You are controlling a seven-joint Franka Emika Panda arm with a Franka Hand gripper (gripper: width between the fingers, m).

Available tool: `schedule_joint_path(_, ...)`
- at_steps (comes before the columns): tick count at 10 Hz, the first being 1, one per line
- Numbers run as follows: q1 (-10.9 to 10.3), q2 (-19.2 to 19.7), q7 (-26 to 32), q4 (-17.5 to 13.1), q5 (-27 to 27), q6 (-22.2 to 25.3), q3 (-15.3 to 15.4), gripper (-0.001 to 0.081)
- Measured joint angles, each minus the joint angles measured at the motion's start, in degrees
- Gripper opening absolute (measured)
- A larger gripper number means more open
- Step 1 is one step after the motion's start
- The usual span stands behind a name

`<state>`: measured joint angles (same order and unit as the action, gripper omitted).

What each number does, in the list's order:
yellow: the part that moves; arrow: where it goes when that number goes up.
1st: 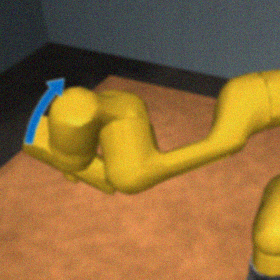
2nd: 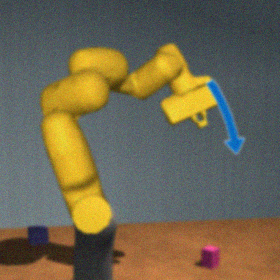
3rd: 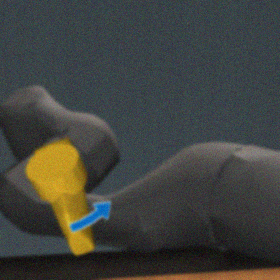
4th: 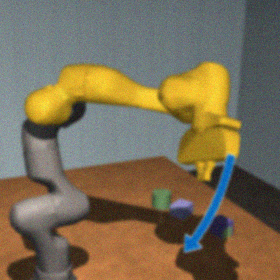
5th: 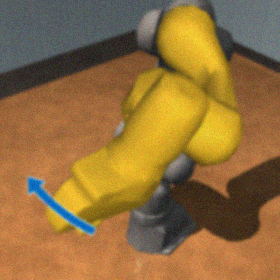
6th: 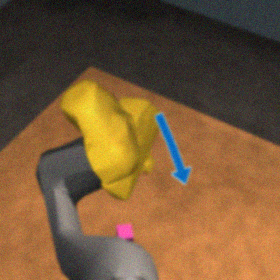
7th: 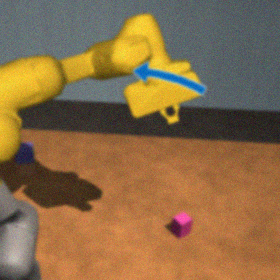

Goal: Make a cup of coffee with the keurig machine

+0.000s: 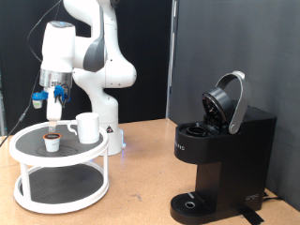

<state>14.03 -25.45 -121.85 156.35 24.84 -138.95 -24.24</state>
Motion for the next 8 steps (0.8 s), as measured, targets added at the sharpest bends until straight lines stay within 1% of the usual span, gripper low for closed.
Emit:
schedule_joint_path(5, 1.6, 2.1, -0.7, 3.0, 1.8, -6.3, 0.0, 0.0734)
schedule_joint_path(8, 2.5, 3.6, -1.3, 3.7, 2.9, -8.8, 0.0, 0.0734)
